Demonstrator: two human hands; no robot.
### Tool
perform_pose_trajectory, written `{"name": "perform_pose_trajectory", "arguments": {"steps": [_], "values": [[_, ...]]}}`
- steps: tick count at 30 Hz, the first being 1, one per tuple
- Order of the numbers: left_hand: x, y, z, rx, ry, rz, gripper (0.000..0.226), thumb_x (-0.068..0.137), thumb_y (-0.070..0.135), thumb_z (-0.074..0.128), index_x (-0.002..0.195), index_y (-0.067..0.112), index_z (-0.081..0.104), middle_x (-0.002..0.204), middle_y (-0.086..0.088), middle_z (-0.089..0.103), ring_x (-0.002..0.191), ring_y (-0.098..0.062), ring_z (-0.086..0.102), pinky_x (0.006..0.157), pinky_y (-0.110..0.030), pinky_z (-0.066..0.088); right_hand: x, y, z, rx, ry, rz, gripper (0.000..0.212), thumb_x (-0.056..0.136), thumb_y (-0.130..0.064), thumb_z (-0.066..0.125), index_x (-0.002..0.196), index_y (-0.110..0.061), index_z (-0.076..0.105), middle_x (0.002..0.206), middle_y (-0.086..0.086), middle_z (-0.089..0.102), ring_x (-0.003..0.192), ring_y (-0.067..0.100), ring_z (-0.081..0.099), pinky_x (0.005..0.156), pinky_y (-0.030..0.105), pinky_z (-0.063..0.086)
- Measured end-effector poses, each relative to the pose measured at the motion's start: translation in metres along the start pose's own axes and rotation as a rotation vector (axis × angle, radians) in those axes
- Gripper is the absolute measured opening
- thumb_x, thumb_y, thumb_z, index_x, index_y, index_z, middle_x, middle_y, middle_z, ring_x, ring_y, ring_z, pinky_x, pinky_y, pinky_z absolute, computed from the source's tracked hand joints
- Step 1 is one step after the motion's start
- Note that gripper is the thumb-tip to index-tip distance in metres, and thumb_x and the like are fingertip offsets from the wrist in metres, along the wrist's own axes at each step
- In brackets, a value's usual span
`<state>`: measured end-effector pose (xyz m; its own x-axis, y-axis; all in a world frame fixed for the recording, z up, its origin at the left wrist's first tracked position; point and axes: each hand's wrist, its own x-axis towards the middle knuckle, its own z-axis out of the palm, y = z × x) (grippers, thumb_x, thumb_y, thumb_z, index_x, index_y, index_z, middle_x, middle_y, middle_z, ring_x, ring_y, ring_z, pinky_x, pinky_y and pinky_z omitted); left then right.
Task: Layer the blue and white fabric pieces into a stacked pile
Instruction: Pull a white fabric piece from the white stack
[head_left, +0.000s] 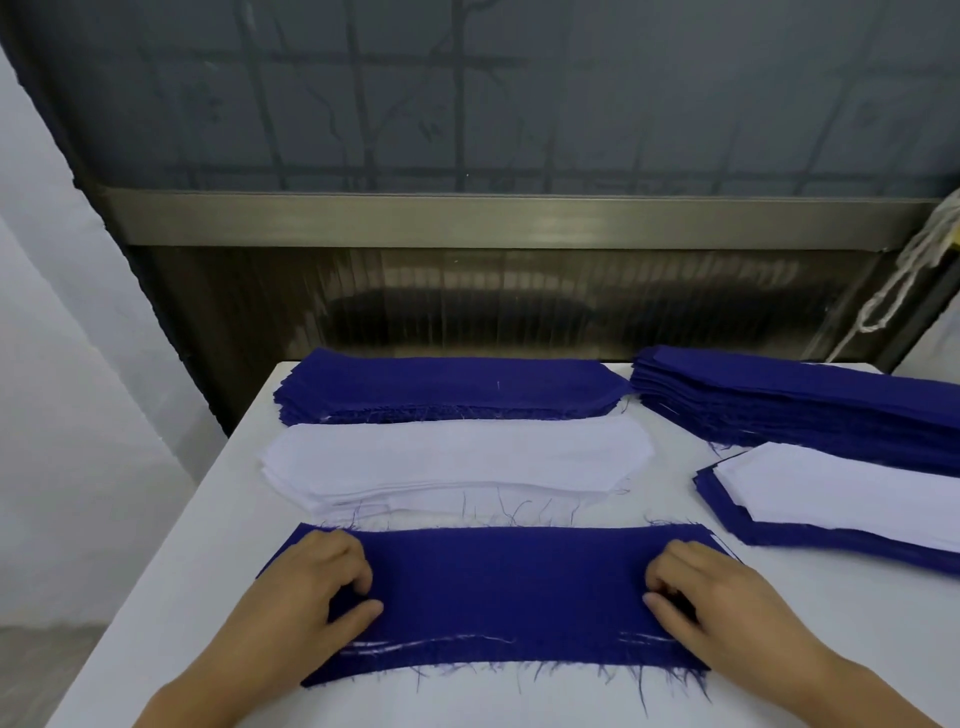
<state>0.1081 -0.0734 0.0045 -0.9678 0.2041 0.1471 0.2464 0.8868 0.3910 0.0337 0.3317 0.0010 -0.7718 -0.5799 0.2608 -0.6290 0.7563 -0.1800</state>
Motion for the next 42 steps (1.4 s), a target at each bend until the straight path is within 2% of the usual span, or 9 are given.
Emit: {"name": "perform_pose_trajectory", "arguments": {"steps": [2,7,11,14,16,21,27,35,42], "values": [[0.004,-0.003,-0.001,0.013,-0.005,0.003,0.01,0.079,0.042,0.058,0.073,0.035,0.055,0.084,0.025,0.052,0.084,0.0,0.05,0.077,-0.016,0.04,0.0,0.008,-0.003,-0.032,-0.058,0.044,0.028,0.073,-0.021,0.078,0.072,-0.032,0.052,0.067,-0.021,0.046,0.058,-0.002,0.041,0.053,0.011,0.034],[0.026,-0.006,-0.008,0.057,0.002,-0.01,0.025,0.078,0.018,0.072,0.074,0.037,0.056,0.079,0.025,0.052,0.082,0.004,0.048,0.074,-0.011,0.04,0.021,0.027,-0.018,-0.141,-0.219,0.228,0.021,0.085,-0.034,0.055,0.067,-0.031,0.043,0.063,-0.015,0.049,0.059,0.004,0.048,0.054,0.016,0.037],[0.078,0.011,-0.006,0.085,0.127,0.021,0.009,0.085,0.023,0.068,0.087,0.032,0.066,0.09,0.026,0.054,0.084,0.003,0.049,0.075,-0.003,0.035,0.073,0.025,-0.02,0.029,-0.063,0.258,0.018,0.091,-0.03,0.057,0.076,-0.034,0.05,0.072,-0.016,0.053,0.065,0.002,0.053,0.059,0.016,0.041],[0.128,0.018,-0.001,0.097,0.203,-0.001,0.013,0.091,0.026,0.062,0.103,0.028,0.066,0.106,0.018,0.059,0.098,-0.001,0.051,0.086,-0.01,0.034,0.118,0.026,-0.01,0.119,0.026,0.235,0.004,0.096,-0.027,0.054,0.095,-0.028,0.059,0.092,-0.015,0.056,0.083,0.005,0.055,0.074,0.023,0.049],[0.159,0.021,0.002,0.05,0.227,-0.018,0.02,0.093,0.024,0.058,0.112,0.024,0.065,0.116,0.013,0.06,0.105,-0.005,0.052,0.089,-0.015,0.037,0.148,0.027,0.0,0.133,0.058,0.229,0.009,0.097,-0.025,0.054,0.104,-0.026,0.059,0.1,-0.012,0.055,0.091,0.006,0.054,0.079,0.023,0.049],[0.219,0.023,0.008,-0.057,0.156,-0.109,0.026,0.098,0.022,0.053,0.122,0.017,0.061,0.124,0.003,0.058,0.111,-0.013,0.053,0.093,-0.024,0.044,0.206,0.037,0.018,0.194,0.03,0.29,0.009,0.099,-0.024,0.052,0.105,-0.025,0.057,0.106,-0.009,0.053,0.098,0.01,0.052,0.084,0.023,0.047],[0.245,0.007,0.017,-0.137,0.053,-0.209,0.023,0.093,0.025,0.061,0.115,0.019,0.064,0.12,0.003,0.057,0.111,-0.014,0.052,0.1,-0.036,0.045,0.229,0.053,0.034,0.171,-0.071,0.345,0.007,0.095,-0.034,0.058,0.1,-0.03,0.055,0.106,-0.008,0.052,0.098,0.012,0.051,0.09,0.032,0.05],[0.255,0.002,0.017,-0.186,0.018,-0.233,0.027,0.085,0.029,0.071,0.111,0.022,0.066,0.114,0.007,0.057,0.102,-0.01,0.055,0.092,-0.028,0.049,0.245,0.062,0.034,0.181,-0.129,0.335,0.011,0.098,-0.032,0.053,0.099,-0.023,0.059,0.106,-0.003,0.056,0.095,0.013,0.056,0.087,0.03,0.052],[0.264,0.004,0.019,-0.142,0.026,-0.28,0.022,0.085,0.035,0.07,0.103,0.023,0.066,0.1,0.007,0.059,0.091,-0.012,0.058,0.084,-0.032,0.054,0.251,0.061,0.034,0.006,-0.187,0.277,0.034,0.098,-0.011,0.052,0.132,-0.014,0.05,0.129,0.007,0.054,0.121,0.023,0.052,0.1,0.031,0.047]]}}
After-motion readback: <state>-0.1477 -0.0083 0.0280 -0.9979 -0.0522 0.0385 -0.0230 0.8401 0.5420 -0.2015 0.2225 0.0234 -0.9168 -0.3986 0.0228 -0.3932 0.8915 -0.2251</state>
